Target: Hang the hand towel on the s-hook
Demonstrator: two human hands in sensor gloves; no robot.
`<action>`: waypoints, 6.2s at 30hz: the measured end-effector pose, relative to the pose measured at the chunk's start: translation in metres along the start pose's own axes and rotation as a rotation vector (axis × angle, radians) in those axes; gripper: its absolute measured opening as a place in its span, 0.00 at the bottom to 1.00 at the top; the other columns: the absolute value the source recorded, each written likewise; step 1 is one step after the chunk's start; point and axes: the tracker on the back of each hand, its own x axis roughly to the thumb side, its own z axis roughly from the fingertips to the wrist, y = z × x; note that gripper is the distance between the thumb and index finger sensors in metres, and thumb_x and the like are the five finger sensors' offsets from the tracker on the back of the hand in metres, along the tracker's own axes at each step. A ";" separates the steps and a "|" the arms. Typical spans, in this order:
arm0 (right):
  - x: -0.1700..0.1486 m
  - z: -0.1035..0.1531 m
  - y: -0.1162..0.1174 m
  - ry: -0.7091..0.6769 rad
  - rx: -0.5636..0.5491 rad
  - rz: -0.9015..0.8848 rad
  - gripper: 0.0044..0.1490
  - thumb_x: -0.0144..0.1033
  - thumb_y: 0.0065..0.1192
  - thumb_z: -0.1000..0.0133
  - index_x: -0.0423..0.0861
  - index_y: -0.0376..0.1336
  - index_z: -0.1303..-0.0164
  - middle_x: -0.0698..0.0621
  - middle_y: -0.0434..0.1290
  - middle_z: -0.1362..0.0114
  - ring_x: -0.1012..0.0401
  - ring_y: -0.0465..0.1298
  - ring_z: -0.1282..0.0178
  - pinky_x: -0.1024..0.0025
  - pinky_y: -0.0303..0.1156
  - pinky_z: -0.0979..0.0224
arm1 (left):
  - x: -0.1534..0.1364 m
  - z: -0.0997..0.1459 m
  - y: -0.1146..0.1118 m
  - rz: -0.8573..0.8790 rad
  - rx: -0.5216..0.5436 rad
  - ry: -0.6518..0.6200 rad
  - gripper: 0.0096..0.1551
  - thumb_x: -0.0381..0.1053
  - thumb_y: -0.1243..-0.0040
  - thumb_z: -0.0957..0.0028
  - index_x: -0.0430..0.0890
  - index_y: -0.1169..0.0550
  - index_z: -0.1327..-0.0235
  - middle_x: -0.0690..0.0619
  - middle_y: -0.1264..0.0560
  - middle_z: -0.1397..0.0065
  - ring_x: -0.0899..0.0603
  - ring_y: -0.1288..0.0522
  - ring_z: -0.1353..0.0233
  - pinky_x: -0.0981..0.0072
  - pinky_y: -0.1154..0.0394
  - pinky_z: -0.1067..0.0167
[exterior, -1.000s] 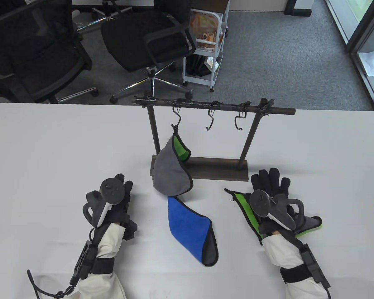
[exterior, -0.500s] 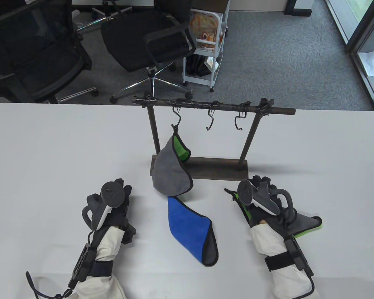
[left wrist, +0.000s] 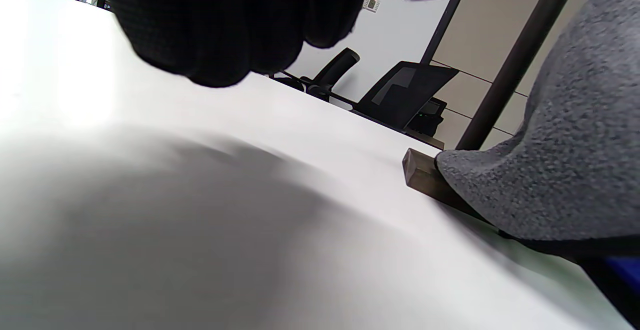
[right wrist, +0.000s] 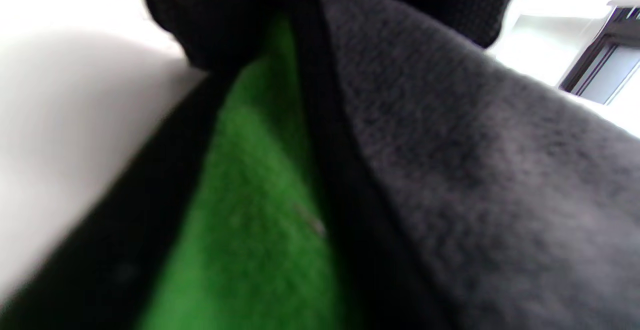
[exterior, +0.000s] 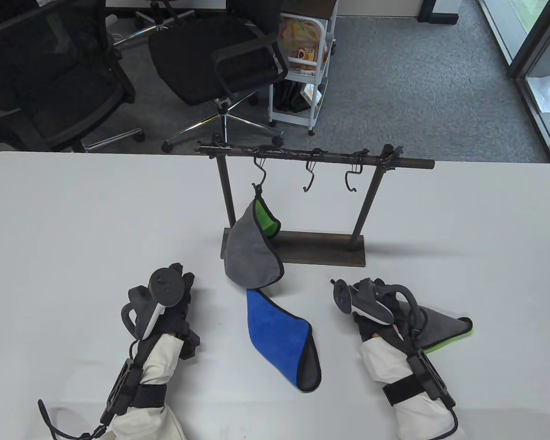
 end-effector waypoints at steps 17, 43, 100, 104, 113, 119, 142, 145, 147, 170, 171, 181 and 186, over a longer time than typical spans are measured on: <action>-0.053 0.002 -0.015 0.005 -0.073 -0.708 0.25 0.38 0.60 0.43 0.45 0.69 0.37 0.40 0.75 0.37 0.46 0.73 0.34 0.43 0.65 0.28 | 0.002 0.001 -0.001 -0.013 0.012 -0.014 0.33 0.58 0.52 0.41 0.45 0.24 0.27 0.39 0.22 0.27 0.35 0.19 0.34 0.56 0.18 0.44; -0.084 0.012 -0.100 -0.051 -0.405 -1.132 0.24 0.39 0.58 0.42 0.48 0.69 0.36 0.43 0.75 0.35 0.48 0.70 0.31 0.45 0.63 0.25 | 0.005 0.003 0.003 0.002 0.031 -0.032 0.32 0.58 0.52 0.41 0.45 0.23 0.28 0.40 0.22 0.28 0.35 0.19 0.34 0.56 0.18 0.45; -0.084 -0.009 -0.112 -0.068 -0.293 -1.451 0.25 0.43 0.52 0.35 0.46 0.65 0.31 0.43 0.74 0.35 0.49 0.70 0.32 0.46 0.63 0.26 | 0.009 0.004 0.000 -0.025 0.011 -0.044 0.32 0.58 0.52 0.41 0.45 0.23 0.28 0.39 0.22 0.28 0.35 0.19 0.34 0.56 0.18 0.45; -0.083 -0.013 -0.110 -0.045 -0.288 -1.420 0.26 0.43 0.52 0.35 0.46 0.65 0.31 0.43 0.74 0.35 0.48 0.70 0.31 0.46 0.63 0.26 | 0.010 0.005 0.000 -0.033 0.002 -0.051 0.32 0.58 0.52 0.41 0.45 0.23 0.28 0.39 0.22 0.28 0.35 0.19 0.34 0.56 0.18 0.45; -0.076 -0.022 -0.104 -0.007 -0.263 -1.384 0.27 0.44 0.51 0.35 0.45 0.64 0.29 0.42 0.73 0.33 0.47 0.69 0.30 0.45 0.63 0.26 | 0.012 0.006 -0.002 -0.040 -0.004 -0.056 0.32 0.58 0.52 0.41 0.45 0.23 0.28 0.39 0.22 0.28 0.35 0.19 0.34 0.56 0.18 0.45; -0.073 -0.026 -0.101 0.005 -0.249 -1.373 0.29 0.44 0.51 0.34 0.44 0.62 0.26 0.41 0.72 0.31 0.46 0.68 0.29 0.44 0.62 0.25 | 0.013 0.006 -0.003 -0.041 -0.008 -0.061 0.32 0.58 0.52 0.41 0.45 0.23 0.28 0.39 0.22 0.28 0.35 0.19 0.35 0.56 0.18 0.45; -0.096 0.008 -0.126 0.063 -0.404 -1.205 0.36 0.46 0.53 0.37 0.37 0.60 0.24 0.33 0.68 0.28 0.37 0.64 0.27 0.36 0.57 0.26 | 0.018 0.010 -0.004 -0.047 -0.022 -0.074 0.32 0.58 0.52 0.41 0.45 0.23 0.28 0.39 0.22 0.28 0.35 0.19 0.35 0.56 0.18 0.45; -0.104 0.014 -0.125 0.080 -0.445 -1.177 0.36 0.45 0.53 0.37 0.37 0.61 0.24 0.33 0.69 0.28 0.38 0.64 0.27 0.36 0.57 0.26 | 0.020 0.010 -0.004 -0.046 -0.022 -0.078 0.32 0.58 0.52 0.41 0.45 0.23 0.28 0.39 0.22 0.28 0.35 0.19 0.35 0.56 0.18 0.45; -0.107 0.017 -0.120 0.085 -0.465 -1.160 0.35 0.45 0.53 0.37 0.37 0.61 0.24 0.33 0.69 0.28 0.38 0.64 0.27 0.36 0.57 0.26 | 0.020 0.011 -0.004 -0.046 -0.024 -0.081 0.32 0.58 0.52 0.41 0.45 0.23 0.28 0.39 0.22 0.28 0.35 0.19 0.35 0.56 0.18 0.45; -0.105 0.021 -0.007 0.188 -0.497 -1.022 0.35 0.43 0.54 0.38 0.36 0.62 0.26 0.32 0.69 0.29 0.37 0.64 0.28 0.34 0.54 0.26 | 0.032 0.013 -0.013 -0.054 -0.076 -0.124 0.33 0.58 0.51 0.41 0.45 0.23 0.28 0.39 0.22 0.28 0.34 0.19 0.34 0.55 0.18 0.45; -0.105 0.022 -0.005 0.189 -0.496 -1.006 0.35 0.43 0.54 0.38 0.37 0.62 0.26 0.32 0.69 0.29 0.37 0.64 0.27 0.34 0.54 0.26 | 0.033 0.014 -0.014 -0.057 -0.081 -0.128 0.33 0.58 0.51 0.41 0.45 0.23 0.28 0.39 0.22 0.28 0.34 0.19 0.34 0.55 0.18 0.44; -0.108 0.025 0.000 0.203 -0.501 -1.005 0.34 0.43 0.54 0.38 0.37 0.62 0.26 0.32 0.69 0.29 0.37 0.64 0.28 0.34 0.55 0.26 | 0.062 0.020 -0.036 -0.145 -0.265 -0.231 0.45 0.67 0.51 0.44 0.39 0.26 0.22 0.34 0.28 0.25 0.29 0.27 0.31 0.51 0.24 0.38; -0.106 0.024 0.000 0.193 -0.502 -1.014 0.34 0.44 0.53 0.38 0.37 0.63 0.26 0.32 0.70 0.29 0.37 0.64 0.28 0.34 0.55 0.26 | 0.091 0.023 -0.059 -0.327 -0.437 -0.277 0.55 0.72 0.58 0.45 0.33 0.32 0.17 0.25 0.42 0.19 0.20 0.44 0.26 0.38 0.37 0.30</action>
